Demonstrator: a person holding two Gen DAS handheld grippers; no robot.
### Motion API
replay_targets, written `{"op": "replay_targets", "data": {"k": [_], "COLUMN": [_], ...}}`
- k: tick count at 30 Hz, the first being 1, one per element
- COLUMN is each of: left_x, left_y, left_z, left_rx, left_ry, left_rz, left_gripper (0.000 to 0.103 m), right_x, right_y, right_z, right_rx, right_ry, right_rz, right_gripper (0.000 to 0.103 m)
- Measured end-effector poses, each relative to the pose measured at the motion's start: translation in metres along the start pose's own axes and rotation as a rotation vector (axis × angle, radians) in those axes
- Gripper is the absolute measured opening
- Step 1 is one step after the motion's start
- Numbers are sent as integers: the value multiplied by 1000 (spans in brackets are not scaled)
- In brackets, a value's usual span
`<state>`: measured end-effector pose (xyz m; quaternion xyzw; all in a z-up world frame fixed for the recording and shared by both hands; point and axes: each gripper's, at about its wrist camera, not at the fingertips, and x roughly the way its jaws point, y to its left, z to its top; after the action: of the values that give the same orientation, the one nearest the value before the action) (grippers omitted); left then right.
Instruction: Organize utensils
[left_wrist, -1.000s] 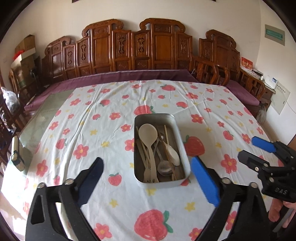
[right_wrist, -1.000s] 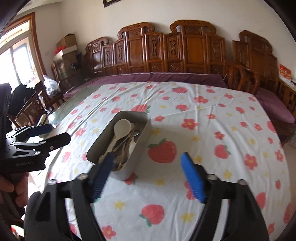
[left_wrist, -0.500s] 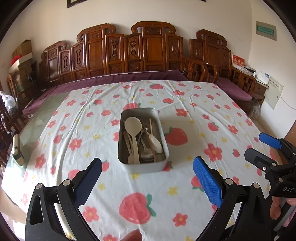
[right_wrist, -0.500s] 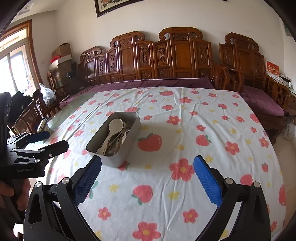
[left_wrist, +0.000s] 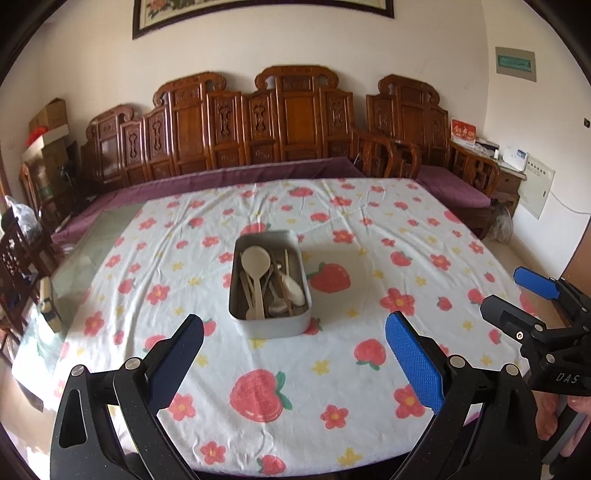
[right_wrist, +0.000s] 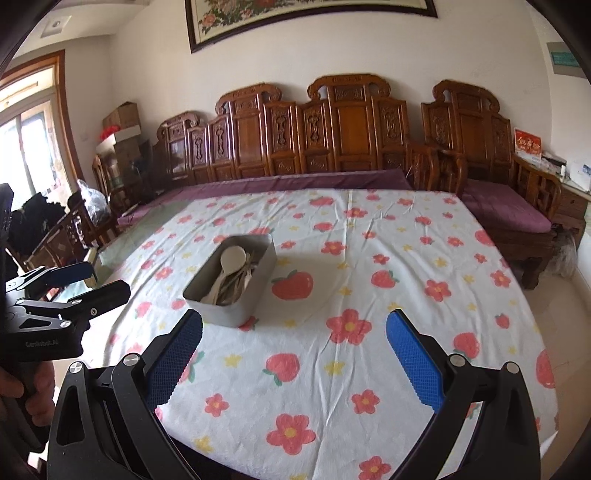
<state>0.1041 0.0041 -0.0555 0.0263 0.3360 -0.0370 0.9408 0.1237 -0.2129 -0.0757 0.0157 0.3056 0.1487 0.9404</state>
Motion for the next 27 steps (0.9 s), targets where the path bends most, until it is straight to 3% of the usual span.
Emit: {"op": "replay_targets", "data": {"k": [17, 27], "left_x": [-82, -113], "left_y": [-9, -4], "left_z": [37, 51], "left_rx": [-32, -51], "left_ry": [-167, -242], "left_rz": [-10, -5], "left_gripper": [95, 95], "right_x": [-88, -126], "right_y": [22, 27], "right_z": [50, 61], "right_rx": [-36, -55], "right_ry": [-173, -256], "right_rz": [-11, -52], "right_gripper": [100, 100]}}
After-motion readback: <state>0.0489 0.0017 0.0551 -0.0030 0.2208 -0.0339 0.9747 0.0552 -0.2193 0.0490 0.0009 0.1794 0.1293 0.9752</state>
